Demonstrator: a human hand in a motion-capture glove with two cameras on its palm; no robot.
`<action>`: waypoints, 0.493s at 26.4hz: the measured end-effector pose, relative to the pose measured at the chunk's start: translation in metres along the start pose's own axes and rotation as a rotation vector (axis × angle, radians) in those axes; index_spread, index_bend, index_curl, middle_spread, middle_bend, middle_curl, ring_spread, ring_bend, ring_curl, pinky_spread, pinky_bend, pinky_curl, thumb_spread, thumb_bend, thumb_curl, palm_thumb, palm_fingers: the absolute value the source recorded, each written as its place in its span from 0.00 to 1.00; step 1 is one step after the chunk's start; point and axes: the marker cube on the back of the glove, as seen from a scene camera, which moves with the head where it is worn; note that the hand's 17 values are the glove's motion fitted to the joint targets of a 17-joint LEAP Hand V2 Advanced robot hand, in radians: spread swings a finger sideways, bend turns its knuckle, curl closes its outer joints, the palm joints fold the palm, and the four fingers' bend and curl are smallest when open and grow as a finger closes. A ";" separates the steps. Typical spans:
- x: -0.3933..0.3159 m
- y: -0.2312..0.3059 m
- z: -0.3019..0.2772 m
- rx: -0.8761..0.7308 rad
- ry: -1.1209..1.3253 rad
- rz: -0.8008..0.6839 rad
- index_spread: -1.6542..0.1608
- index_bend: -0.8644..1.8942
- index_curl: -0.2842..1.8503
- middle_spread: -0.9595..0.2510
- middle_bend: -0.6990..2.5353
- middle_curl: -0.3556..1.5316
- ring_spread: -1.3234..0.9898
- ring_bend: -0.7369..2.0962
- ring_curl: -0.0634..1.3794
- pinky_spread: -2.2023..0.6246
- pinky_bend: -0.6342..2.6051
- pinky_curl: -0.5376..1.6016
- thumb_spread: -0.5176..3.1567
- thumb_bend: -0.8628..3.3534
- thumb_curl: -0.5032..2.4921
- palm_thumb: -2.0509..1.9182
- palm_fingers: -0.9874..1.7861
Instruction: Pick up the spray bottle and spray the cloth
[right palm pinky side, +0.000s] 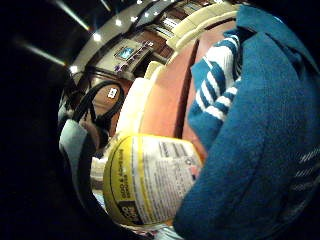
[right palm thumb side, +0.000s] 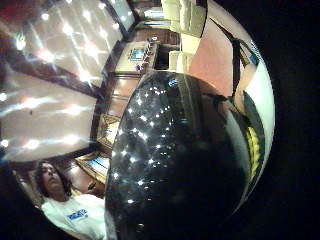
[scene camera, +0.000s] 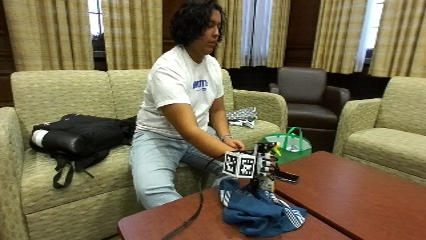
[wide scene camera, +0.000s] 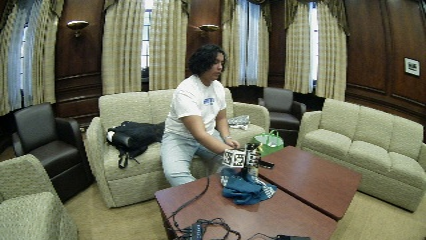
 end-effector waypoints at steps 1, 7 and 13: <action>0.000 0.000 0.000 -0.017 0.005 0.001 0.77 0.42 0.39 0.64 0.40 0.47 0.49 0.49 0.37 0.68 0.34 0.44 0.25 0.20 0.46 0.73 0.83; 0.002 0.004 0.000 -0.125 0.043 0.020 0.76 0.38 0.38 0.64 0.39 0.46 0.49 0.49 0.37 0.69 0.34 0.44 0.27 0.20 0.46 0.73 0.79; 0.009 0.010 -0.004 -0.149 0.062 0.052 0.74 0.35 0.35 0.63 0.37 0.45 0.49 0.48 0.35 0.73 0.30 0.42 0.32 0.19 0.43 0.71 0.72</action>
